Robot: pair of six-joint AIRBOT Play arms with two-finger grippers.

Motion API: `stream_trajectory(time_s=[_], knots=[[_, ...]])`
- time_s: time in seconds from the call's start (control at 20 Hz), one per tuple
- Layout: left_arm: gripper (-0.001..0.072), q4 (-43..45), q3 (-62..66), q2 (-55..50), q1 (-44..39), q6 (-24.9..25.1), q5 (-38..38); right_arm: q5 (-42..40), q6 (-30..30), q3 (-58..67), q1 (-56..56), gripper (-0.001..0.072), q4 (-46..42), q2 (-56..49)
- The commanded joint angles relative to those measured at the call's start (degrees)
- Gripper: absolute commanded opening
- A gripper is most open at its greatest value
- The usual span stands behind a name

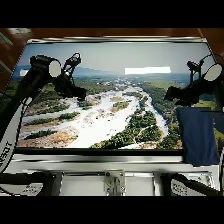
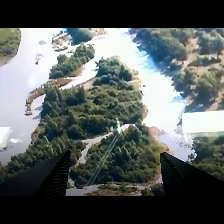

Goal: Fold the shirts.

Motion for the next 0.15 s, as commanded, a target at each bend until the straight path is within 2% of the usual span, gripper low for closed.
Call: stream_trajectory(time_s=[0.0,0.1], knots=[[0.0699,0.00,0.00,-0.13,-0.04,-0.04,-0.09,0.04,-0.09,0.07,0.15,0.0695,0.07,-0.07],[0.0699,-0.02,0.00,-0.13,-0.04,-0.04,-0.09,0.04,-0.09,0.07,0.15,0.0695,0.07,-0.07]])
